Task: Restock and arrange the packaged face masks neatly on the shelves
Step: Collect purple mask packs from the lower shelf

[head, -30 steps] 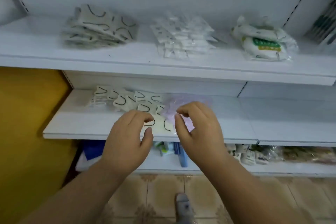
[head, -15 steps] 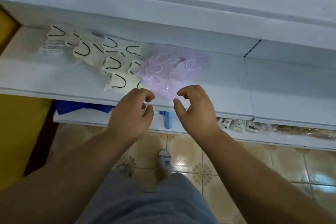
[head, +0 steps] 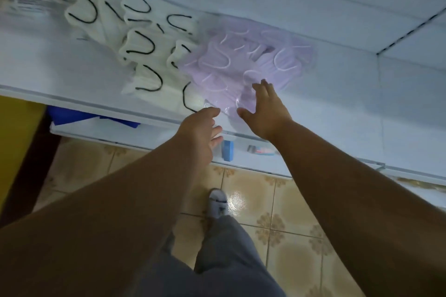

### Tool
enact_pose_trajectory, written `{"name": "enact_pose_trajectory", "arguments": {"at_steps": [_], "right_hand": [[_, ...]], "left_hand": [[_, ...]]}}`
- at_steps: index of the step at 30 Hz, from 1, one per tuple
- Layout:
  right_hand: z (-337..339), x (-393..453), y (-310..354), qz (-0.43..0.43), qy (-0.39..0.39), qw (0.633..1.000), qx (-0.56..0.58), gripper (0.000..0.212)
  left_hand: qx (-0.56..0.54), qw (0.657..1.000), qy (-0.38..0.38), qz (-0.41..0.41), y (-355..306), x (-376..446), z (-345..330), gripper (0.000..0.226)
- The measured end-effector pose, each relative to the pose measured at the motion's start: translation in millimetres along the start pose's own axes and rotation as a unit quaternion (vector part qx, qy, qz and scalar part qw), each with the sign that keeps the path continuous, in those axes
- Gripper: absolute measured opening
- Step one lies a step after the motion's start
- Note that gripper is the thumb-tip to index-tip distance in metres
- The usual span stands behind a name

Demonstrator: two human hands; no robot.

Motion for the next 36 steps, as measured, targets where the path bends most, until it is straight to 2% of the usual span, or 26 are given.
{"name": "enact_pose_trajectory", "arguments": {"at_steps": [2,4,6,7,9,10,13,15,16,18,20,21,23,25,28,30,32,33,36], "right_hand": [[-7,5,-5,-0.008,0.048,0.999,0.002,0.075],[-12,2,-7,-0.005,0.081,0.997,0.02,0.064],[-13,-3,-7,0.016,0.076,0.996,0.032,0.049],[-8,-2,-5,0.03,0.044,0.998,0.022,0.045],[1,9,-6,0.032,-0.017,0.999,-0.012,0.048],[2,15,-8,0.014,-0.017,1.0,-0.016,0.053],[-8,22,-9,0.0,0.055,0.998,0.028,0.052],[-14,16,-11,-0.002,0.066,0.994,0.088,0.038],[-14,12,-12,0.001,0.054,0.992,0.114,0.029],[-8,11,-12,0.023,-0.01,0.993,0.116,0.02],[1,23,-13,0.018,-0.07,0.993,0.094,0.031],[3,29,-15,-0.013,-0.062,0.993,0.099,0.039],[-2,33,-18,-0.064,0.009,0.983,0.169,0.043],[-8,25,-15,-0.05,0.055,0.969,0.235,0.032],[-9,13,-15,-0.021,0.037,0.949,0.312,0.015],[-5,16,-18,-0.018,-0.008,0.959,0.281,0.015],[5,29,-20,-0.023,-0.062,0.98,0.188,0.029],[7,37,-21,-0.028,-0.067,0.987,0.145,0.037],[3,49,-20,-0.043,0.003,0.998,0.036,0.051]], "left_hand": [[-0.008,1.0,-0.005,0.009,5,12,-2,0.034],[-0.01,1.0,-0.005,0.004,9,21,-4,0.021],[-0.013,1.0,-0.013,0.006,9,25,-4,0.009],[-0.015,1.0,-0.014,0.005,10,28,-5,0.009],[-0.009,1.0,-0.018,0.002,10,32,-8,0.011],[-0.007,1.0,-0.019,-0.001,10,33,-9,0.011],[-0.008,1.0,-0.011,-0.023,3,36,-16,0.019],[0.012,0.999,-0.026,-0.038,1,41,-17,0.039],[0.033,0.997,-0.044,-0.046,-1,44,-16,0.046],[0.074,0.993,-0.072,-0.065,-4,47,-14,0.038],[0.063,0.993,-0.072,-0.07,-7,50,-16,0.034],[0.058,0.994,-0.07,-0.066,-8,51,-17,0.034],[0.076,0.992,-0.071,-0.066,-10,48,-19,0.039],[0.122,0.987,-0.073,-0.07,-11,48,-18,0.055],[0.189,0.972,-0.094,-0.107,-13,46,-12,0.049],[0.203,0.967,-0.1,-0.122,-14,47,-6,0.044],[0.207,0.961,-0.113,-0.143,-14,46,0,0.037],[0.204,0.96,-0.119,-0.151,-14,43,3,0.031],[0.183,0.956,-0.141,-0.182,-13,35,20,0.023]]}}
Point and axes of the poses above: each hand's wrist, its own x-axis towards the middle knuckle, its own z-axis out of the back of the hand, y = z × x, the point moved 5 cm from there along x, towards the middle knuckle, and after that the axes turned 9 degrees about -z, right-handed, at the moved point
